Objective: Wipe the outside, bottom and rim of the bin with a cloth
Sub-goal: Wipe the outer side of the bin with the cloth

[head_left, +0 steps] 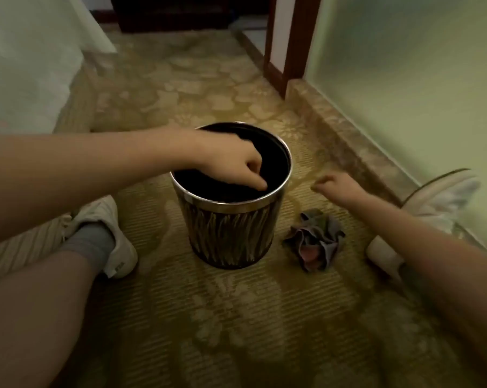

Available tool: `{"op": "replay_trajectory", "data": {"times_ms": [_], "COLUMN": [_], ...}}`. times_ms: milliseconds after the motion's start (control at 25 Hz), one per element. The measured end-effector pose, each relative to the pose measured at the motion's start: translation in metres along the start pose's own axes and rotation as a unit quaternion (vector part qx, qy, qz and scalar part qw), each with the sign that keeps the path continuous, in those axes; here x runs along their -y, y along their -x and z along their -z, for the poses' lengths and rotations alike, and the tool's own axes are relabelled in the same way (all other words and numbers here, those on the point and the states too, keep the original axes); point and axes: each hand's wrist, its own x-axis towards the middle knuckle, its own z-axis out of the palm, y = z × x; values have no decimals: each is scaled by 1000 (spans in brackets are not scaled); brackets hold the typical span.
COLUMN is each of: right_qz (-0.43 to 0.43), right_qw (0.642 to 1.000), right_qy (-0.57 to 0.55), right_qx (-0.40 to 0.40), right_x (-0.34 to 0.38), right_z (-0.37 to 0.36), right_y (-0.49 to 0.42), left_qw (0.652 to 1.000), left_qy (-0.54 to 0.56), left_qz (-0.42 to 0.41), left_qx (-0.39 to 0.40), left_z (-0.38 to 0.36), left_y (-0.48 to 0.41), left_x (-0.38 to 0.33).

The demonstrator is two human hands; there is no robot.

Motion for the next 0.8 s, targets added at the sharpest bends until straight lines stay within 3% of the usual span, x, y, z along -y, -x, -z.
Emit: {"op": "replay_trajectory", "data": {"times_ms": [80,160,320,400,480,560,600,680,720,760,800], "right_qz": [-119,-197,-144,-110,-114,-175,-212,-222,-183,-134,-85], "right_qw": [990,972,949,952,975,974,944,814,754,718,710], "right_qy": [69,123,267,267,165,-49,-200,-513,-617,-675,-695], "right_qx": [6,32,-83,-105,-99,-132,-155,-156,-132,-105,-76], "right_x": [-37,-74,-82,-91,-98,-95,-88,-63,-45,-25,-4], "right_z": [-36,-83,-128,-125,-98,-68,-56,-35,-23,-8,8], "right_y": [-10,5,23,23,16,9,8,16,24,31,38], "left_qw": [998,998,998,994,988,978,969,950,944,940,937], "left_qy": [-24,-3,9,1,10,56,99,181,197,192,175], "left_qz": [-18,-38,-47,-34,-6,33,45,54,61,76,96], "left_qx": [61,51,-48,-105,-153,-200,-221,-250,-259,-271,-286], "left_z": [-29,-55,-60,-65,-58,-38,-27,-11,-9,-8,-9], "left_y": [-11,-17,-13,-7,-1,0,-1,-5,-9,-14,-20], "left_x": [1,-3,2,0,3,16,26,41,46,49,53]}}
